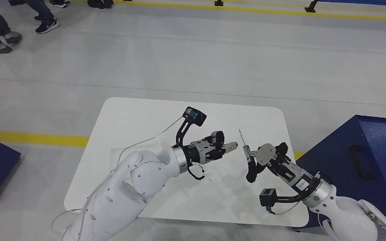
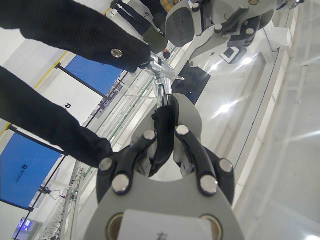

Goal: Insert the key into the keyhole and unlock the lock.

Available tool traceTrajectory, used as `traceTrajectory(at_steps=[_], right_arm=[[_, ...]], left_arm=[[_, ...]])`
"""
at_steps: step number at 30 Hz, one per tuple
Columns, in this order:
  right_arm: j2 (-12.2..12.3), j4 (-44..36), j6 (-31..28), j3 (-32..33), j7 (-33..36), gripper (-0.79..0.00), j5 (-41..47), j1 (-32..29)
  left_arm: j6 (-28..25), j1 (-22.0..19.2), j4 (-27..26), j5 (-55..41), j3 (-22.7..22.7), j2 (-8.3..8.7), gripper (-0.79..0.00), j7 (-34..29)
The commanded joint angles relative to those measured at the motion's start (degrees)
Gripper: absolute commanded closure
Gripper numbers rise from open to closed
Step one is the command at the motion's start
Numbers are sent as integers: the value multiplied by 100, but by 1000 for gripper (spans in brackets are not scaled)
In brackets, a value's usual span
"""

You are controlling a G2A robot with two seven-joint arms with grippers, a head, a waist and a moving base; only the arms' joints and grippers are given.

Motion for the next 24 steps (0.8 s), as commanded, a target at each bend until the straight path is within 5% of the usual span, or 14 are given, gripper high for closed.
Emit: traceTrajectory(at_steps=[1, 2, 3, 15, 24], right_arm=[[81, -9, -4, -17, 61, 0, 0, -57], [122, -8, -8, -28, 84, 0, 0, -80], [162, -6, -20, -64, 70, 0, 0, -115], [202, 7, -43, -126, 136, 0, 0, -153], [202, 7, -43, -126, 136, 0, 0, -153]], left_arm=[[-29, -1, -2, -11, -25, -10, -360, 15], [-85, -1, -9, -17, -29, -16, -382, 34], [-213, -2, -25, -71, -29, -27, -785, 83], [-213, -2, -25, -71, -29, -27, -785, 83], [2766, -92, -621, -862, 78, -234, -785, 178]])
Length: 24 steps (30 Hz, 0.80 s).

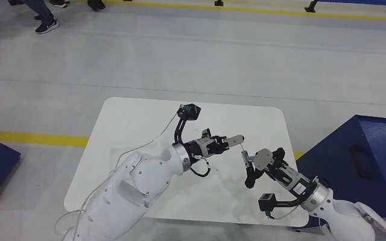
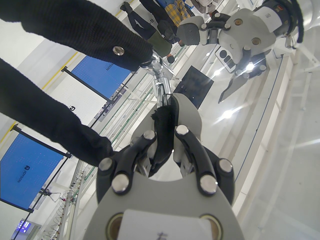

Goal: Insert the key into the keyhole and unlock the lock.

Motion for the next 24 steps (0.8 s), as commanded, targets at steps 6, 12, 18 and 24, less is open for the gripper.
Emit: traceTrajectory(at_steps=[6, 12, 18, 24], right_arm=[[0, 0, 0, 0, 0, 0, 0, 0], [0, 0, 0, 0, 0, 0, 0, 0], [0, 0, 0, 0, 0, 0, 0, 0], [0, 0, 0, 0, 0, 0, 0, 0]], left_arm=[[2039, -493, -378, 96, 440, -219, -785, 142], [2844, -1117, 85, 109, 958, -464, -785, 80], [2852, -1403, 388, -105, 1175, -686, -539, 235], [2875, -1473, 580, -154, 1222, -800, -351, 302]])
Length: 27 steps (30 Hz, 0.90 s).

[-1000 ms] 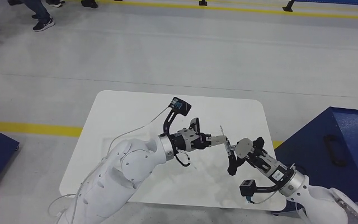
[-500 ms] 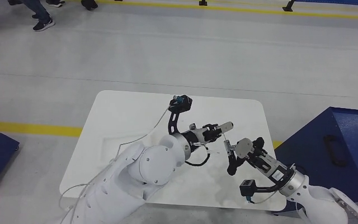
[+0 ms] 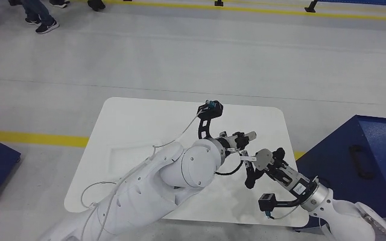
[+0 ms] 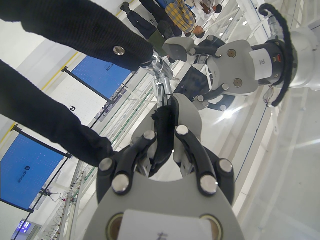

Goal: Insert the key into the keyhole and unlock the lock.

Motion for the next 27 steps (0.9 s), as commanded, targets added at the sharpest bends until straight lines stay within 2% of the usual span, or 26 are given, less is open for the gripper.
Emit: traceTrajectory(at_steps=[1, 9, 10, 12, 14, 15, 21, 27], right_arm=[[0, 0, 0, 0, 0, 0, 0, 0], [0, 0, 0, 0, 0, 0, 0, 0], [0, 0, 0, 0, 0, 0, 0, 0], [0, 0, 0, 0, 0, 0, 0, 0], [0, 0, 0, 0, 0, 0, 0, 0], [0, 0, 0, 0, 0, 0, 0, 0], [0, 0, 0, 0, 0, 0, 0, 0], [0, 0, 0, 0, 0, 0, 0, 0]], left_arm=[[27, -1, 24, 24, -4, -20, -332, 13], [98, 136, -47, 157, -91, -20, -262, -112], [93, 166, -60, 168, -107, -16, -215, -133], [62, 218, -92, 187, -144, -10, -188, -167], [39, 267, -122, 216, -181, -3, -58, -197], [22, 291, -149, 224, -210, 1, -22, -206], [-245, 460, -216, 151, -414, 27, 0, -344], [-768, 671, -284, 87, -656, 58, 0, -362]])
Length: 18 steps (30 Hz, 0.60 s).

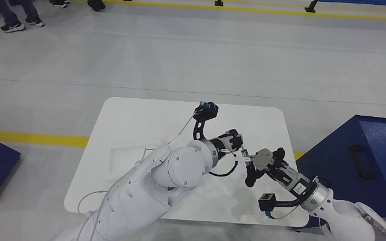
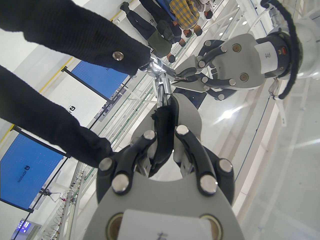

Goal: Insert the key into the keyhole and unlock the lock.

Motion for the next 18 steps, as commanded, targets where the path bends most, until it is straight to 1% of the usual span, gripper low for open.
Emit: traceTrajectory(at_steps=[1, 6, 8, 18], right_arm=[[0, 0, 0, 0, 0, 0, 0, 0], [0, 0, 0, 0, 0, 0, 0, 0], [0, 0, 0, 0, 0, 0, 0, 0], [0, 0, 0, 0, 0, 0, 0, 0]], left_arm=[[-186, 81, -18, -25, -70, 12, 0, -23], [-645, 208, -26, 26, -194, 44, 0, -122], [-905, 262, 8, 41, -244, 60, 0, -215], [-1727, 418, 91, 337, -361, 122, 0, -537]])
